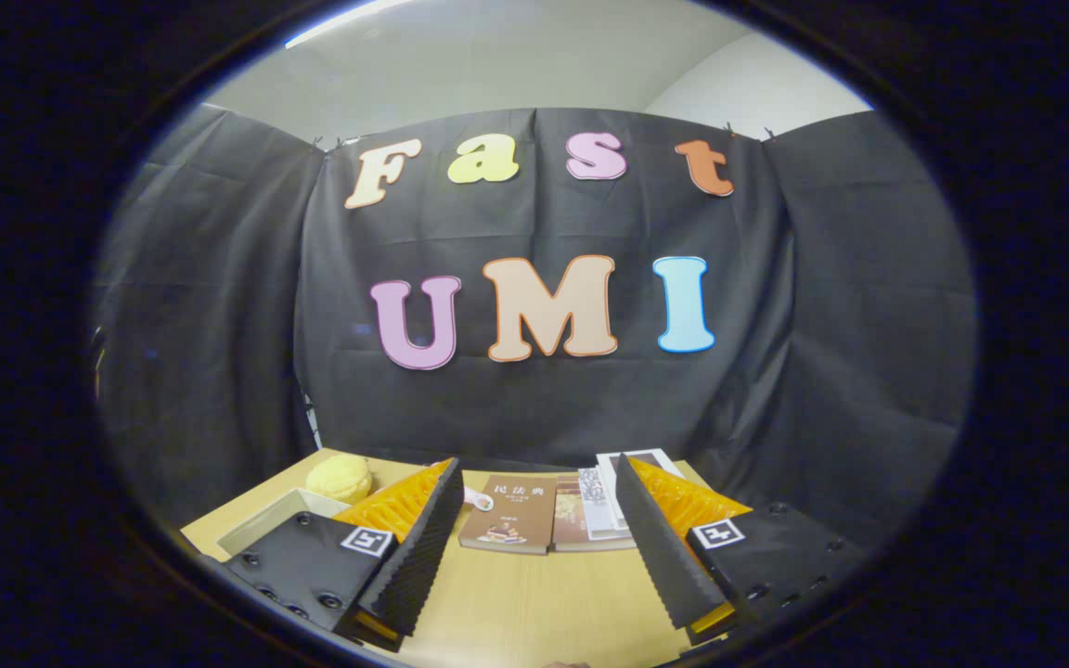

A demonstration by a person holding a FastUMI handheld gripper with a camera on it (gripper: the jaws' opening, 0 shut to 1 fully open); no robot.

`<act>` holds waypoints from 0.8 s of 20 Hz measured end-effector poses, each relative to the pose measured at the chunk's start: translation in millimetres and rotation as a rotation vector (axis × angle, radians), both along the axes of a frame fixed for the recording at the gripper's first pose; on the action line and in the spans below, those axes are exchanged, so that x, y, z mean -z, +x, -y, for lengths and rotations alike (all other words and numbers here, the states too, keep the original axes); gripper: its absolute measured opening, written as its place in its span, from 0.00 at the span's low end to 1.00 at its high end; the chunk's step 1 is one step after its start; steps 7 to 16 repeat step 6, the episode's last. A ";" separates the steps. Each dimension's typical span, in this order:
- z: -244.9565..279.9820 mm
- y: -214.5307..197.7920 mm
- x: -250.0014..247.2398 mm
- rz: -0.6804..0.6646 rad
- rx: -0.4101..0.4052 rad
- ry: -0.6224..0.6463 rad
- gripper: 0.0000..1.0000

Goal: Open the storage box then place both shoes into the box .Put the left shoe in first, then the right shoe, with the right side of both shoes facing outward in a uniform manner.

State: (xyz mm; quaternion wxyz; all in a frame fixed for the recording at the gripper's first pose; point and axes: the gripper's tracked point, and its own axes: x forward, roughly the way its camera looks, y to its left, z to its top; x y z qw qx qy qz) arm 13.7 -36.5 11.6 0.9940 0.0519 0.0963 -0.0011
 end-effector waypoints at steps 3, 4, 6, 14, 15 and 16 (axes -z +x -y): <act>10.7 2.7 3.7 -0.003 0.018 0.008 1.00; 13.8 4.1 5.1 -0.008 0.022 0.009 1.00; 16.8 9.5 9.7 -0.014 0.026 0.013 1.00; 16.8 9.5 9.7 -0.014 0.026 0.013 1.00; 16.8 9.5 9.7 -0.014 0.026 0.013 1.00; 16.8 9.5 9.7 -0.014 0.026 0.013 1.00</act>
